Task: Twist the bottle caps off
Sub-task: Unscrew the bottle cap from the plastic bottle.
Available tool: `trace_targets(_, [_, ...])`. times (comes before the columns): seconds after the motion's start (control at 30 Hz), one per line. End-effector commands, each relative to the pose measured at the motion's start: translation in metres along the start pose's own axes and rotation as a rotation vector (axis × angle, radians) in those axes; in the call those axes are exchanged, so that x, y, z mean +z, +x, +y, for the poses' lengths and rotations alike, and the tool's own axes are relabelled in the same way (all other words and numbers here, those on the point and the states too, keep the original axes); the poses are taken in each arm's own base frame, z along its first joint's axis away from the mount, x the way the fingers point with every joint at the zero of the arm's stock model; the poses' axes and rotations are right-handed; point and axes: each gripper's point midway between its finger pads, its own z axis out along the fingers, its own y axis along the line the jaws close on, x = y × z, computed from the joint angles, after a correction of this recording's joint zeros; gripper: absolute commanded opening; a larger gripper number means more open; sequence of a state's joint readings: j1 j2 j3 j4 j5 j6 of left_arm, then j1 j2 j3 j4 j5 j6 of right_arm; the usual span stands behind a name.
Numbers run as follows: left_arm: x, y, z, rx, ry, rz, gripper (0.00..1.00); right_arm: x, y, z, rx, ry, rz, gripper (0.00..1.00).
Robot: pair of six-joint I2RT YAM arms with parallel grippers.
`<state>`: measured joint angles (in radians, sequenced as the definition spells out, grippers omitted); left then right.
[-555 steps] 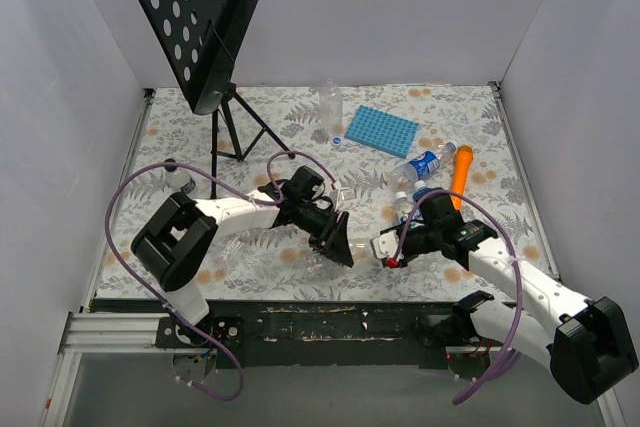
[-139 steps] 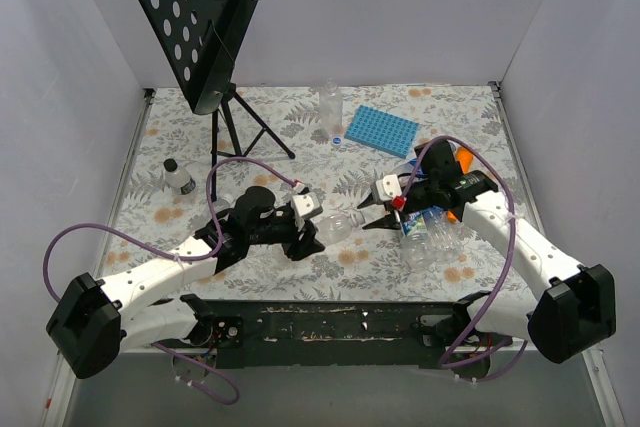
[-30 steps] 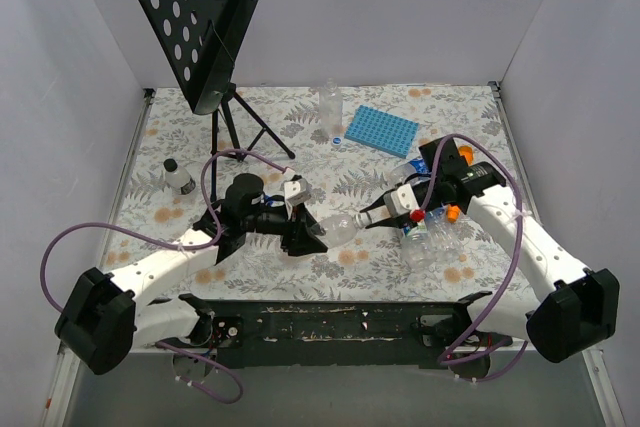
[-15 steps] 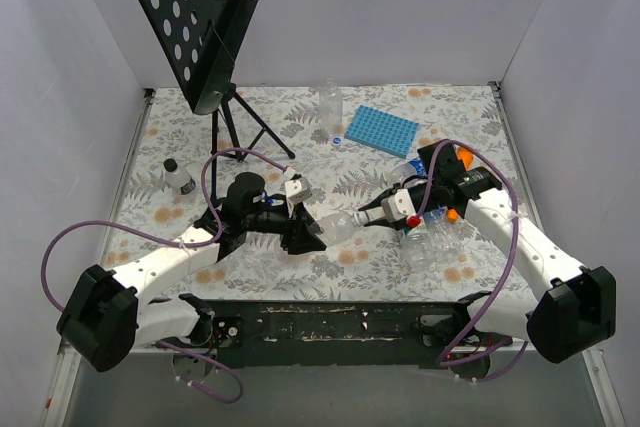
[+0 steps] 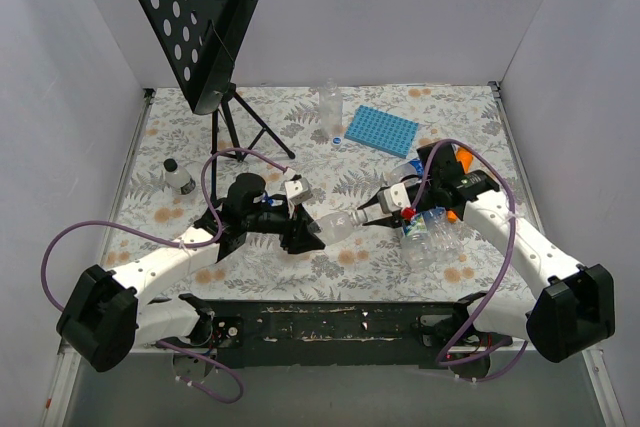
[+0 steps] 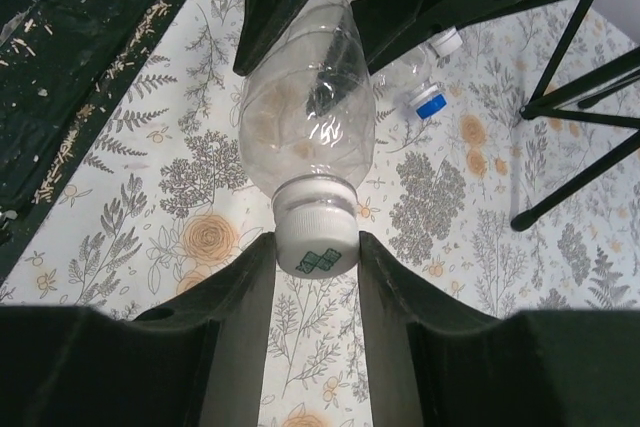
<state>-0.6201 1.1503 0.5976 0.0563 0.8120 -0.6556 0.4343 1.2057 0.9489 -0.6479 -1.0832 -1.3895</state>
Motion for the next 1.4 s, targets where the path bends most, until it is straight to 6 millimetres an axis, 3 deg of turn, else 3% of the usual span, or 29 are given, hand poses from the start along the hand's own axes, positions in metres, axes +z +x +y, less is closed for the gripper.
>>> trace_targets(0.0, [-0.006,-0.013,0.010,0.037,-0.072,-0.025,0.03,-0.004,0.007,0.006,0.092,0.018,0.021,0.47])
trace_targets(0.13, [-0.006,-0.012,0.011,0.040,-0.083,-0.023,0.03,-0.007,0.006,0.007,0.123,0.029,0.024,0.59])
trace_targets(0.3, [-0.006,-0.012,0.012,0.046,-0.096,-0.019,0.03,-0.016,0.003,0.002,0.206,0.077,0.035,0.65])
trace_targets(0.37, [-0.006,-0.012,0.013,0.054,-0.107,-0.020,0.03,-0.021,0.001,-0.005,0.295,0.117,0.036,0.69])
trace_targets(0.5, [-0.004,-0.009,0.014,0.104,-0.153,-0.008,0.02,-0.026,-0.020,-0.022,0.611,0.181,0.005,0.68])
trace_targets(0.63, [-0.002,-0.008,0.011,0.188,-0.216,0.002,0.02,-0.028,-0.043,-0.020,0.768,0.149,-0.052,0.68])
trace_targets(0.87, [-0.010,-0.017,0.020,0.264,-0.337,-0.027,0.02,-0.023,-0.019,-0.028,1.119,0.343,-0.078,0.69])
trace_targets(1.17, [-0.010,-0.019,0.017,0.289,-0.355,-0.034,0.02,-0.008,0.000,-0.019,1.345,0.313,-0.119,0.69])
trace_targets(1.37, [-0.007,-0.017,0.015,0.292,-0.344,-0.027,0.02,-0.002,0.002,-0.020,1.414,0.279,-0.138,0.69])
